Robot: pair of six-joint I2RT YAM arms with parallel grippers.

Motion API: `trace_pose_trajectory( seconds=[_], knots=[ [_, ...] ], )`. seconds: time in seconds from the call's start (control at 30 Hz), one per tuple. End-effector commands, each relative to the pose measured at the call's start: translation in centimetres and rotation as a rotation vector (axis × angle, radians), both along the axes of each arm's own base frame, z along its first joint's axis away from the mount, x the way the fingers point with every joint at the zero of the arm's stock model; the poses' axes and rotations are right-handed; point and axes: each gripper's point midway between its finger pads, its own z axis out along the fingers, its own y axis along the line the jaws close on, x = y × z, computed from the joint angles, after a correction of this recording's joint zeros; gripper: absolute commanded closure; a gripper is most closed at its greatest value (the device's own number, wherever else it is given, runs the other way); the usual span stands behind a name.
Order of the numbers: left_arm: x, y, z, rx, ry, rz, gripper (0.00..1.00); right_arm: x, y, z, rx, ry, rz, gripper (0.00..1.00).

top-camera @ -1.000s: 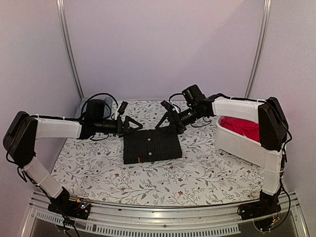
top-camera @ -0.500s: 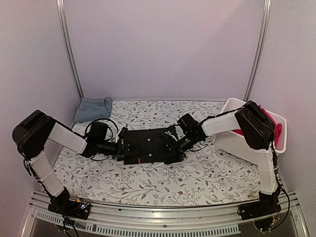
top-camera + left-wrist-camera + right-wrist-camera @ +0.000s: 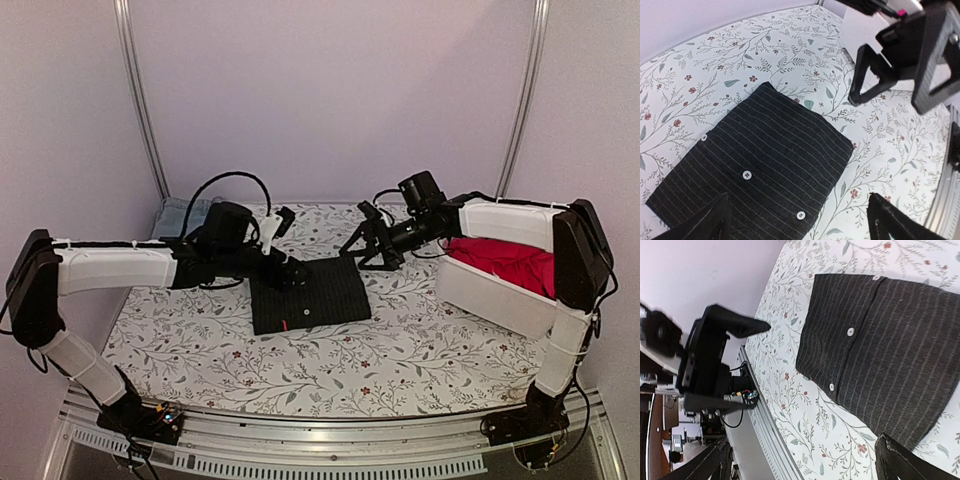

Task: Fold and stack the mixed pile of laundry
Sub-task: Pick up the square-folded shirt from the center of the board.

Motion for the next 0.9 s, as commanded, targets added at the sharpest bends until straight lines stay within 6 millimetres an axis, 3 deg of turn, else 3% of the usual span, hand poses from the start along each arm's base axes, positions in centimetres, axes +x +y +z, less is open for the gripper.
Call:
trace_pose_trajectory(
  seconds=[0.0,0.27,0.43,0.6,0.7,0.8,0.87],
  knots=[
    [-1.2,-2.8,-3.7,0.311,-0.144,-0.115,0.11,1.9,-3.2,-0.6,-0.082,0.043,-0.176,0.02],
    [-3.2,-10.5,-8.7,0.5,-0.208,-0.333,0.49,2.5,-5.8,-0.8,-0.12,0.063,-0.265,0.03],
    [-3.4,-12.9,-11.8,0.555,-0.271,-0.402,0.57,3.1,-6.3,-1.3,-0.137,0.069,-0.289,0.03],
    [-3.1,-12.6,-15.8,0.625,-0.236,-0.415,0.6,3.5,-6.3,-2.1,-0.149,0.082,-0.294,0.03],
    [-3.4,-11.6,-17.2,0.626,-0.183,-0.404,0.71,3.6,-6.3,-2.7,-0.167,0.092,-0.296,0.04],
    [-3.5,-10.1,-16.0,0.552,-0.122,-0.375,0.86,3.6,-6.4,-3.3,-0.184,0.098,-0.299,0.04],
    [-4.0,-9.7,-13.7,0.444,-0.116,-0.376,0.95,3.6,-6.0,-3.4,-0.177,0.103,-0.303,0.04]
  ],
)
